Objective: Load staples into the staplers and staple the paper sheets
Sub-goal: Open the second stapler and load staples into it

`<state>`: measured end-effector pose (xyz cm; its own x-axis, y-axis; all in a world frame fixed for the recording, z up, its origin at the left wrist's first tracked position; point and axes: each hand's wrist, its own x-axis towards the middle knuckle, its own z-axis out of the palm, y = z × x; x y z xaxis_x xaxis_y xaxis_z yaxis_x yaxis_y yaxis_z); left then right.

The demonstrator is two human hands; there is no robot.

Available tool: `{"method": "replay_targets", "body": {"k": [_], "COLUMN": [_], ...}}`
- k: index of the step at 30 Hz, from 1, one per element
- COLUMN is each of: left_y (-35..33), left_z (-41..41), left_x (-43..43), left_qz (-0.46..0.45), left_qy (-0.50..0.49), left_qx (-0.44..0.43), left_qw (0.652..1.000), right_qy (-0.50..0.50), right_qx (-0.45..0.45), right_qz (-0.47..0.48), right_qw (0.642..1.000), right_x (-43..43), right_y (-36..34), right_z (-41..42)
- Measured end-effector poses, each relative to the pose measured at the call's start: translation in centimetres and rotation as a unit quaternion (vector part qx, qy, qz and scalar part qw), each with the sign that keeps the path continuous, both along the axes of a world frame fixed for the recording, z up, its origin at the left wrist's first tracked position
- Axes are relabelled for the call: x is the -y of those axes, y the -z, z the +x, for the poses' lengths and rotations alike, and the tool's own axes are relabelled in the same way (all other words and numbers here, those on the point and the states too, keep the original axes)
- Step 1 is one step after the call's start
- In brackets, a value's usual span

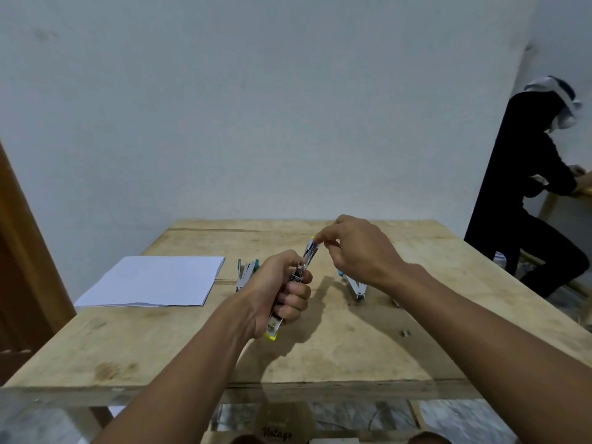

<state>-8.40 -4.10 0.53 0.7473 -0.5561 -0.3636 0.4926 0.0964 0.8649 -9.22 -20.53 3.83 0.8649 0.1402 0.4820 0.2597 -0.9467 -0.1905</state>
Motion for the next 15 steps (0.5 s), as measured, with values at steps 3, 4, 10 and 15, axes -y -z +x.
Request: {"method": "replay_targets", "body": {"k": [3,4,10,15], "left_y": [-0.08,-0.07,0.15,-0.17], "left_z": [-0.07,-0.02,0.06,0.03], "left_x": [0.01,-0.01,-0.21,-0.26], "left_qz": [0.002,0.001,0.014,0.028], "left_qy": [0.003,0.003,-0.01,-0.017], "left_qx": [0.004,0.002,-0.02,-0.023], "left_qw": [1.0,1.0,1.0,0.999], "right_qy": [-0.031,-0.048,-0.091,-0.06], "right_qx": [0.019,0.019,0.003,-0.013], "right_qz": [-0.01,-0.011,0.029,-0.001], "right_qw": [0.999,0.999,0.995,0.998], "right_x": [0.06,0.04,0.25,0.43], "right_y": [0.3,0.44,0.64,0.91], "right_z": [0.03,-0.01,-0.01,0.3]}}
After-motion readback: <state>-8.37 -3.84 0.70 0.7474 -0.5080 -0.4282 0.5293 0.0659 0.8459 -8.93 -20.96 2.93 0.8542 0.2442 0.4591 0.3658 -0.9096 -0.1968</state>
